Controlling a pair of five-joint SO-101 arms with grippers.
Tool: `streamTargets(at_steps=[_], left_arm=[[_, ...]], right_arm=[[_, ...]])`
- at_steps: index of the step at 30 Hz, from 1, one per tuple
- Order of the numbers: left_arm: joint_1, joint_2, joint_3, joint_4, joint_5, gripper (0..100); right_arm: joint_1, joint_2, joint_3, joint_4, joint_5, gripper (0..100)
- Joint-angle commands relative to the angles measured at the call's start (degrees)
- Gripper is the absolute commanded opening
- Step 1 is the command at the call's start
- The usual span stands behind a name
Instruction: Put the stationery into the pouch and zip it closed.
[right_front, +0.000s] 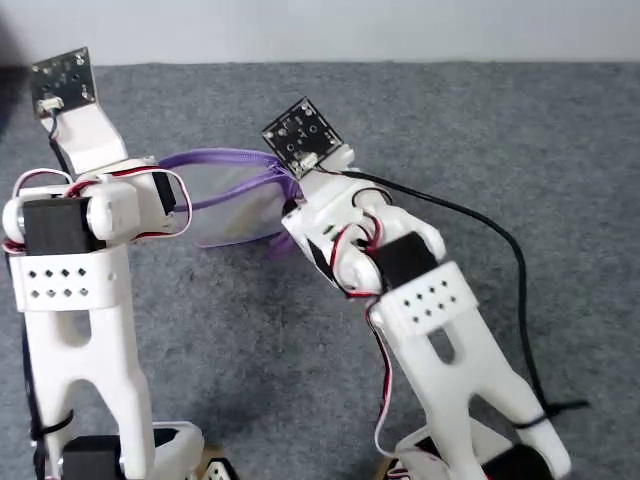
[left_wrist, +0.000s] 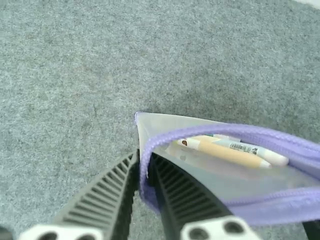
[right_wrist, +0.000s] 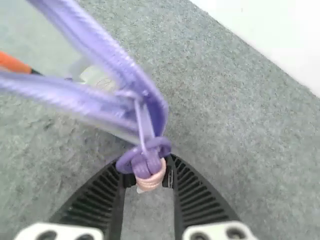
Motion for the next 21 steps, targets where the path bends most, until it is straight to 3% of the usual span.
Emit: streamTargets(at_steps=[1,6,13,17,21], left_arm=[[-0.26,0.53,0.84,-2.37,0.18,1],[4.13,0.88,0.84,-7.21,-1.05,1],[19.60,1.49,1.19,-19.52,-5.98,2],[29.54,5.10,0.92,-21.36,-5.71,16],[32.70,7.03,0.75,-22.95,0.70,25]], right_arm=[[-0.40,-6.46,-0.62,7.08,0.26,0.9],[-1.36,-12.88,-0.53,15.78,0.26,0.9],[-8.92,-21.49,4.31,23.34,-5.89,0.8],[-11.03,-27.56,9.58,23.78,-7.82,0.8],[-10.86,-33.19,12.92,23.87,-8.79,0.8]])
